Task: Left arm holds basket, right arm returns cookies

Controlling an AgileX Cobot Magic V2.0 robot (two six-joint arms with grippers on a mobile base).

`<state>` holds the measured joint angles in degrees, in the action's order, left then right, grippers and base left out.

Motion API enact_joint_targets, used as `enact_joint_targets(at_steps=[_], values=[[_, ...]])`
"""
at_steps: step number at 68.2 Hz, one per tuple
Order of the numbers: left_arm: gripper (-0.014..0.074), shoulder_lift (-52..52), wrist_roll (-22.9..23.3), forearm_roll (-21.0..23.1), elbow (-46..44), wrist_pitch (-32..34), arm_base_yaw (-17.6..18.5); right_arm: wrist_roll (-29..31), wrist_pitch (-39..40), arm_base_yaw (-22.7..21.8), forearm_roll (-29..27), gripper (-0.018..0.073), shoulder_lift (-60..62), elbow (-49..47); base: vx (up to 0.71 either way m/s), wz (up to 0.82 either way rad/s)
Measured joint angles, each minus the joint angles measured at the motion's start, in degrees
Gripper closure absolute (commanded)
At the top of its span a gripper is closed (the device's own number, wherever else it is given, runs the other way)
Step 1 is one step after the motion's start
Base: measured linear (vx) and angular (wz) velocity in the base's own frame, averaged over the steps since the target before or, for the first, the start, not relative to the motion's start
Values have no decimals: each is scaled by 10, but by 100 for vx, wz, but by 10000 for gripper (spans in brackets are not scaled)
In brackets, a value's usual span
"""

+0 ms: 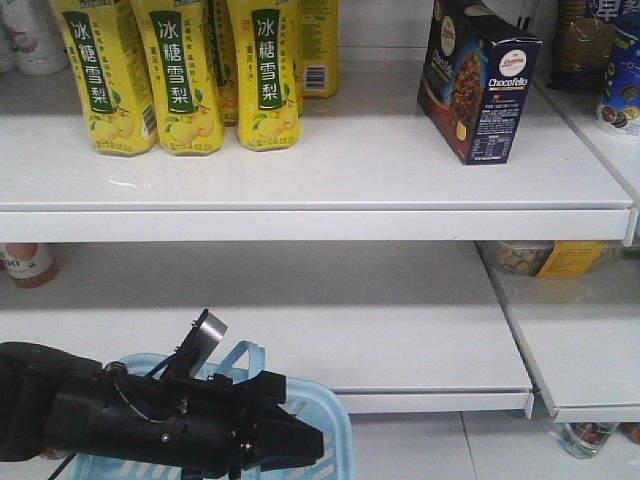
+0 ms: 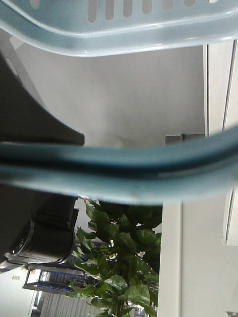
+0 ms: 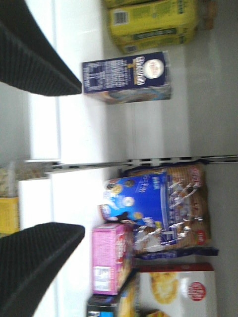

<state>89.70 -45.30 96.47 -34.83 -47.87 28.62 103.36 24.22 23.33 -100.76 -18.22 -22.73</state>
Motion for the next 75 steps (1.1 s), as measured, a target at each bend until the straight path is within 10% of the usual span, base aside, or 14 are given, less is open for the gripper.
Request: enact_joint_targets(at_steps=[41, 63, 75], values=[[603, 0, 0, 0, 0, 0, 0, 0, -69, 0, 0, 62, 12, 139, 0, 0], [603, 0, 0, 0, 0, 0, 0, 0, -70, 0, 0, 575, 12, 139, 0, 0], [603, 0, 0, 0, 0, 0, 0, -1, -70, 0, 0, 568, 12, 139, 0, 0]])
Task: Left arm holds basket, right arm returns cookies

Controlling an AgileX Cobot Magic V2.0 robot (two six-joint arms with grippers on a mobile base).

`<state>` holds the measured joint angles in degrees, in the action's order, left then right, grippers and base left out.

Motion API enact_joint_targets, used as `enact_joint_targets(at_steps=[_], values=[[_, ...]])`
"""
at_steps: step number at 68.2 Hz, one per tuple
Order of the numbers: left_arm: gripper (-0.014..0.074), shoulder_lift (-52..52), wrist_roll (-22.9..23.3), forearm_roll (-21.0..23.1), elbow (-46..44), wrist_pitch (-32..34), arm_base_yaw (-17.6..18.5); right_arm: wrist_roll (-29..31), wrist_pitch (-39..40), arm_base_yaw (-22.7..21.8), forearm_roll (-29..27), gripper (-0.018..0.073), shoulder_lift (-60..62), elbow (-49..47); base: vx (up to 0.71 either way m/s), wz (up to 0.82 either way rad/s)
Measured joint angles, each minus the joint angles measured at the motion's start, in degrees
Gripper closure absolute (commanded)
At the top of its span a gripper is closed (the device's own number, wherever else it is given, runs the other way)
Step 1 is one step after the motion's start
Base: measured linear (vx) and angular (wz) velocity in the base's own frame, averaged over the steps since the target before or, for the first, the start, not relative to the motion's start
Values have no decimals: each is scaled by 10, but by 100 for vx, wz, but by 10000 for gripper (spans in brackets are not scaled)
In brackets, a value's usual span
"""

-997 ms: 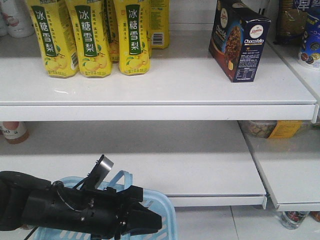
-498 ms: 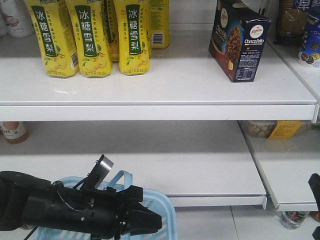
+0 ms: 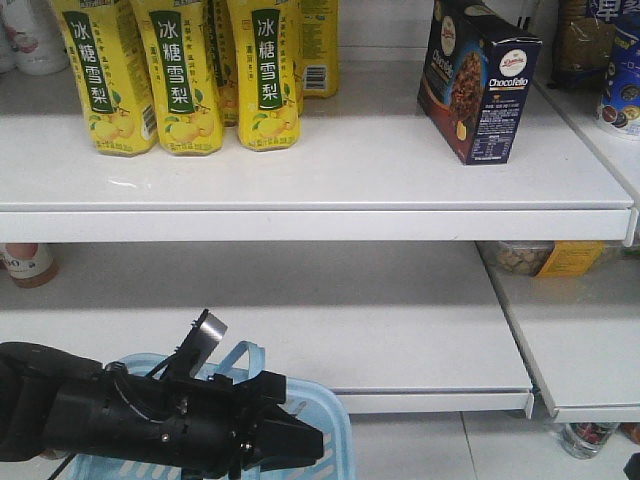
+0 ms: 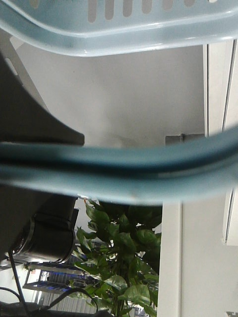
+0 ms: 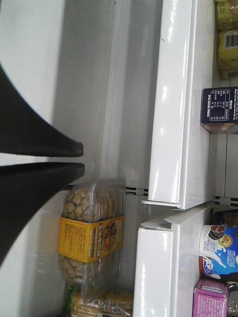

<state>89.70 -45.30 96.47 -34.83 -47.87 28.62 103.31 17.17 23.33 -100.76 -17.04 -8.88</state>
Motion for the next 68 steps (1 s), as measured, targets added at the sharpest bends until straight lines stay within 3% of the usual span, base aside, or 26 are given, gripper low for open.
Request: enact_joint_targets(at_steps=[53, 68], values=[[603, -3, 0, -1, 0, 0, 2, -1, -1, 0, 0, 568, 0, 0, 0, 0], [603, -88, 0, 1, 34, 15, 17, -1, -1, 0, 0, 568, 0, 0, 0, 0]])
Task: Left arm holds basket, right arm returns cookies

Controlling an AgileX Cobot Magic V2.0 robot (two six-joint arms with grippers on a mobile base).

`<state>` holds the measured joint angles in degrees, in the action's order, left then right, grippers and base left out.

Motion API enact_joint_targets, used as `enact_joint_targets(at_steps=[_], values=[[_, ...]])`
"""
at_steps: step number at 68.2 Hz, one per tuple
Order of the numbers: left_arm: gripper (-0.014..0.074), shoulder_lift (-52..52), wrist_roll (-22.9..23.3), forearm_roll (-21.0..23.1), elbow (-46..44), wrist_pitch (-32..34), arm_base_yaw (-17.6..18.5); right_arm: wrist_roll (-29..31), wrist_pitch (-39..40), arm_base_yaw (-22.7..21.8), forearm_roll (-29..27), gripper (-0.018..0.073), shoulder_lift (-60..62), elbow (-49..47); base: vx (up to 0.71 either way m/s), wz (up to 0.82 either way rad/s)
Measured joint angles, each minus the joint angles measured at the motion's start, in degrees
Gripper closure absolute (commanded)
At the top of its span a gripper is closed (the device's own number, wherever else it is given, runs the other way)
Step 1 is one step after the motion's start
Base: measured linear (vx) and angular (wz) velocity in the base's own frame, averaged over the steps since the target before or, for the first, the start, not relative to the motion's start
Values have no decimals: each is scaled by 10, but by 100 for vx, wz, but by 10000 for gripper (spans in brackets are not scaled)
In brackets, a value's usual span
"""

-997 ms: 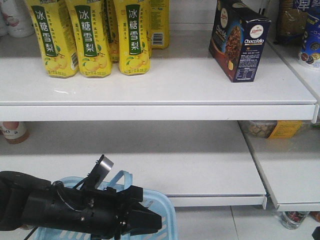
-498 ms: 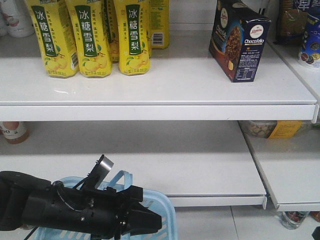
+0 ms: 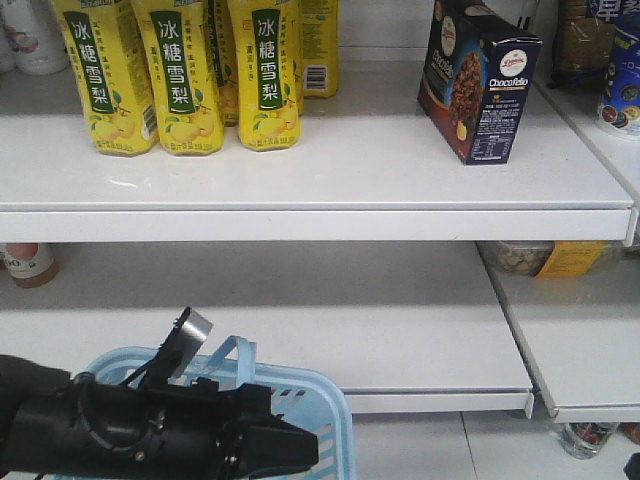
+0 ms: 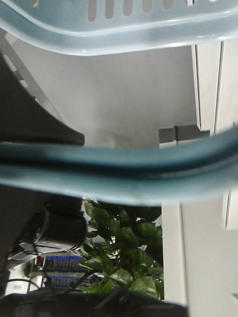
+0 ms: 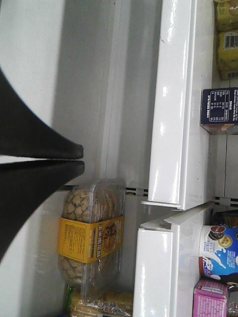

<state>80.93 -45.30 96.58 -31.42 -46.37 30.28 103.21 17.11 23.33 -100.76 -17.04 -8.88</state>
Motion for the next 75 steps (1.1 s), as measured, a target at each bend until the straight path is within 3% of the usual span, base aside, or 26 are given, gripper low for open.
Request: enact_joint_targets(at_steps=[15, 32, 46, 53, 66, 75], values=[[603, -144, -14, 1, 75, 38, 16, 0, 0, 0, 0, 568, 0, 0, 0, 0], [603, -267, -154, -1, 153, 78, 17, 0, 0, 0, 0, 568, 0, 0, 0, 0], [603, -307, -187, -25, 176, 153, 17, 0, 0, 0, 0, 568, 0, 0, 0, 0], [603, -320, -188, -72, 179, 199, 17, 0, 0, 0, 0, 568, 0, 0, 0, 0], [603, -353, -190, -210, 180, 251, 17, 0, 0, 0, 0, 568, 0, 0, 0, 0], [603, -367, -191, -277, 180, 285, 17, 0, 0, 0, 0, 568, 0, 0, 0, 0]])
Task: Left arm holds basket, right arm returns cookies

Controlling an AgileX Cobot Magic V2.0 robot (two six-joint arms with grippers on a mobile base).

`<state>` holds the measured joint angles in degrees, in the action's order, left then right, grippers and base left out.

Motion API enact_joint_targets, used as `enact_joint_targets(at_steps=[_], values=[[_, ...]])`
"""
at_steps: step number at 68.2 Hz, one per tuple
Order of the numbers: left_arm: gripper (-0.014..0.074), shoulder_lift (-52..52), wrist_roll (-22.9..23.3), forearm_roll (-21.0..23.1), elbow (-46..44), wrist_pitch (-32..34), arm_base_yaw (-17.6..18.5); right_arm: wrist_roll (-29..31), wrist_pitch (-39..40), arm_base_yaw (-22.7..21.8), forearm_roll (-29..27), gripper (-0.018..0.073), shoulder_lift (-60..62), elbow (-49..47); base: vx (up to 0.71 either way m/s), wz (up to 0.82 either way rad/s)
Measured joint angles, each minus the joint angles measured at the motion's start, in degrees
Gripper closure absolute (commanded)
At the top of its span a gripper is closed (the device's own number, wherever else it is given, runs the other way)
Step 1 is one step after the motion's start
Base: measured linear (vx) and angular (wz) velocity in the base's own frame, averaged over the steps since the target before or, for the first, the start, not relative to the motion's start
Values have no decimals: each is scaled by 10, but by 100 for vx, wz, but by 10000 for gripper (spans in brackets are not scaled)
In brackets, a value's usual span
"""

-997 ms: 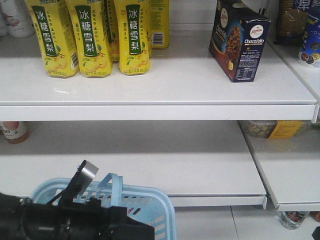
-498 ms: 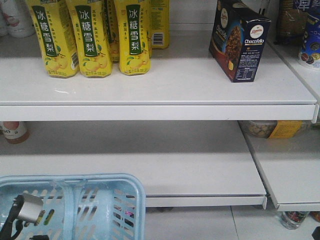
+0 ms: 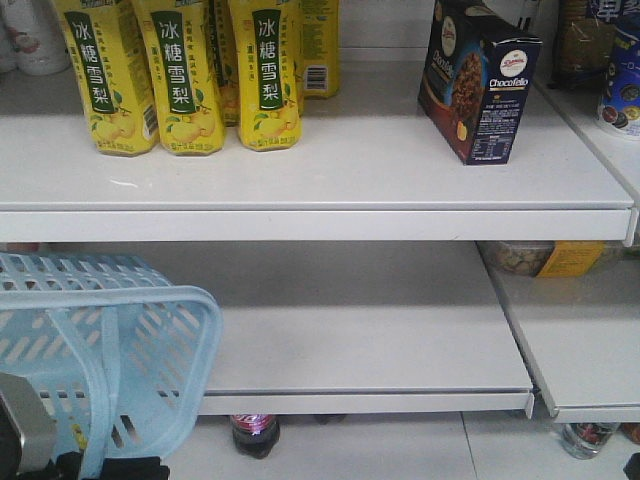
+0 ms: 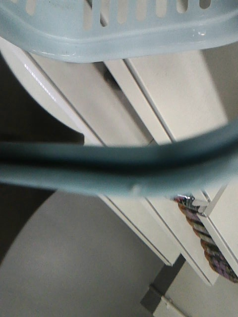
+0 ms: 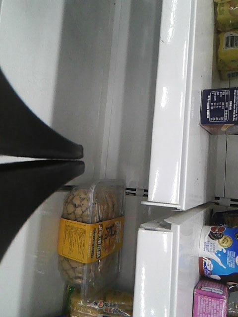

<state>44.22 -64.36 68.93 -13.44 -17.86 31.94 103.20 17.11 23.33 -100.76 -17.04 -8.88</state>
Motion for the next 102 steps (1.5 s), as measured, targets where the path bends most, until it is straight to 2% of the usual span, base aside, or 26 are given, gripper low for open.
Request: enact_joint_targets(at_steps=[9, 15, 18, 27, 41, 45, 51, 59, 66, 87, 102], values=[[603, -6, 14, -16, 0, 29, -29, 0, 0, 0, 0, 568, 0, 0, 0, 0], [603, -13, 57, -40, 1, 45, -55, 0, 0, 0, 0, 568, 0, 0, 0, 0], [603, -18, 81, -66, 1, 59, -62, 0, 0, 0, 0, 568, 0, 0, 0, 0], [603, -33, 178, -165, 8, 119, -67, 0, 0, 0, 0, 568, 0, 0, 0, 0], [603, -60, 376, -316, 51, 213, -67, 0, 0, 0, 0, 568, 0, 0, 0, 0], [603, -74, 426, -347, 68, 236, -67, 0, 0, 0, 0, 568, 0, 0, 0, 0], [603, -105, 475, -386, 97, 265, -67, 0, 0, 0, 0, 568, 0, 0, 0, 0], [603, -145, 491, -409, 121, 278, -70, 0, 0, 0, 0, 568, 0, 0, 0, 0], [603, -178, 494, -416, 135, 276, -92, 0, 0, 0, 0, 568, 0, 0, 0, 0], [603, -281, 496, -449, 152, 219, -200, 0, 0, 0, 0, 568, 0, 0, 0, 0], [603, -350, 496, -481, 152, 147, -273, 0, 0, 0, 0, 568, 0, 0, 0, 0]])
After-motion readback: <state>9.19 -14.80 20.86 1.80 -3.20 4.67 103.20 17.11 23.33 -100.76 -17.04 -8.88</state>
